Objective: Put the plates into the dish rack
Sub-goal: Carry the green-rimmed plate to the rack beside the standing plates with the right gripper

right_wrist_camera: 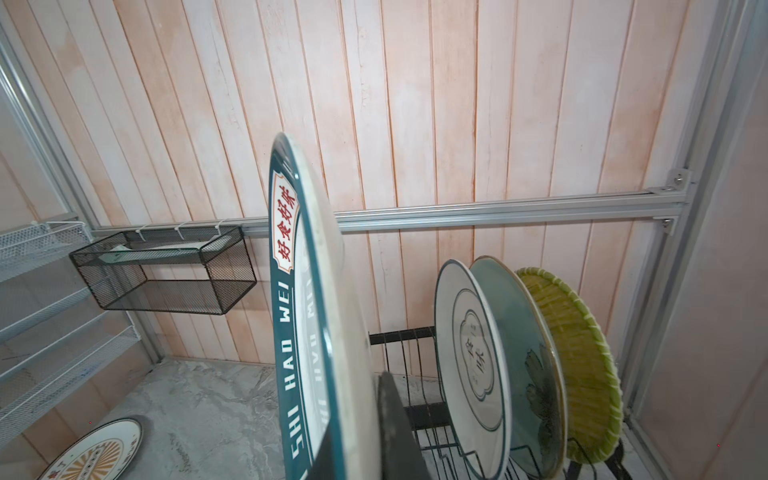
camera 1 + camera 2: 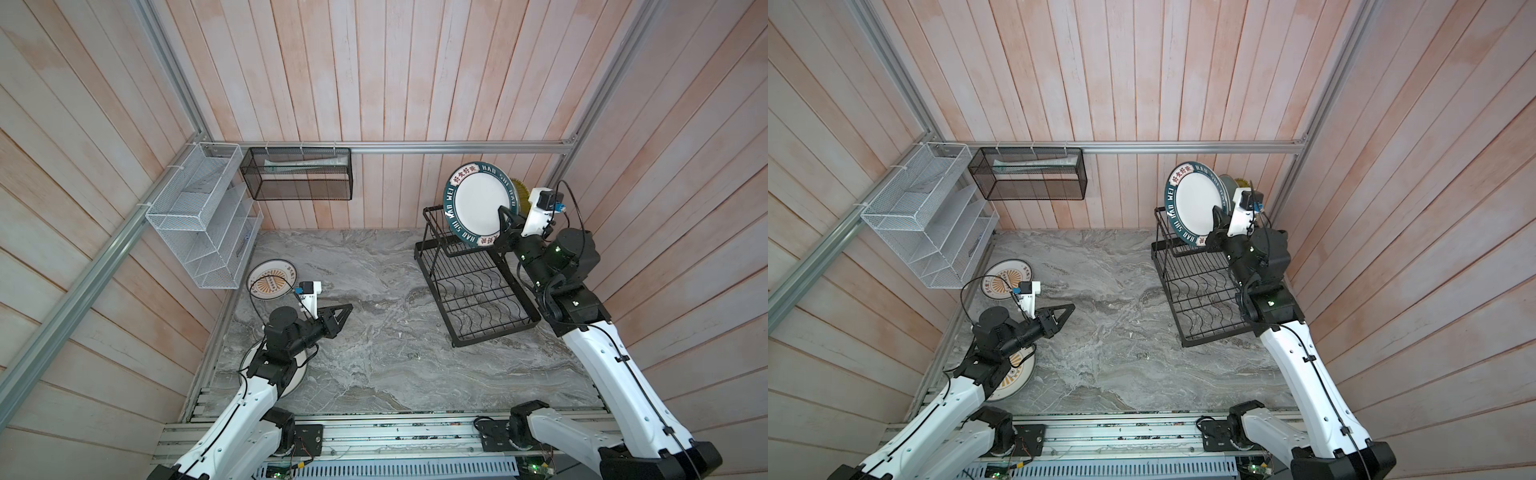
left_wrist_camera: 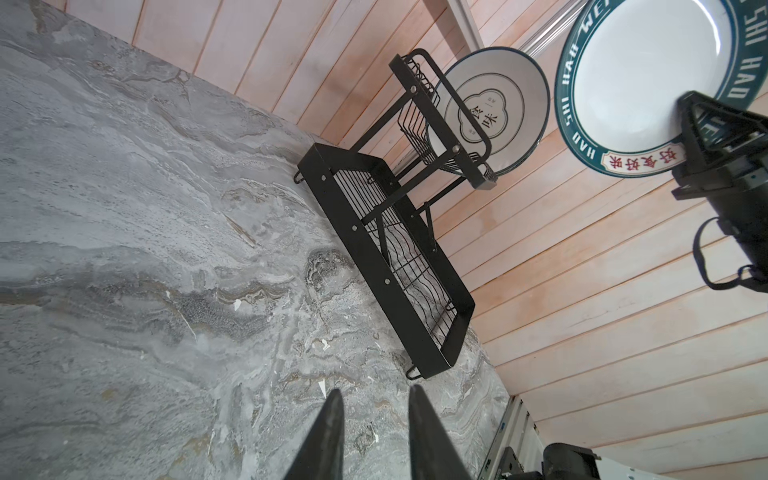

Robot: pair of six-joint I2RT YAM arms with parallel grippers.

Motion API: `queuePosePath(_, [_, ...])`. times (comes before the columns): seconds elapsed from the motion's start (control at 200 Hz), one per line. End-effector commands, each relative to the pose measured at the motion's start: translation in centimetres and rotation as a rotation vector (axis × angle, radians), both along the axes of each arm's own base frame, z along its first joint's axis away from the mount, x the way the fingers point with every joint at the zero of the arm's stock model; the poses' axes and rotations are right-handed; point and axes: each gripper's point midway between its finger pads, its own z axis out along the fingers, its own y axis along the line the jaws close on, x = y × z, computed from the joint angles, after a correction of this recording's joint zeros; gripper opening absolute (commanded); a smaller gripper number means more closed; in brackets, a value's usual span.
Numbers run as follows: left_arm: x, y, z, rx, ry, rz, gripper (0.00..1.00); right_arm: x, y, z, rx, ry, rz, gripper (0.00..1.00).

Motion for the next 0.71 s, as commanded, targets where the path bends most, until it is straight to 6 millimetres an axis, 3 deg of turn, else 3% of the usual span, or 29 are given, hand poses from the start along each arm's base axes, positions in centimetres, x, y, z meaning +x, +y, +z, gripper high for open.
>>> queuePosePath(0.0, [0.1,0.2,0.6,0.027,-0.018,0.014,0.28,-0.3,-2.0,3.3,-0.019,-0.089,-0.113,0.00])
queuePosePath(0.275, [0.1,0.2,0.7,0.017,-0.010,0.017,0.25,1.2,-3.2,3.2,-0.097,-0.129,-0.221,0.00])
queuePosePath(0.7, [-0.2,0.4,1.1,0.027,-0.013,0.020,0.25,6.4,-2.7,0.9,-0.204,-0.084,-0.282,0.00])
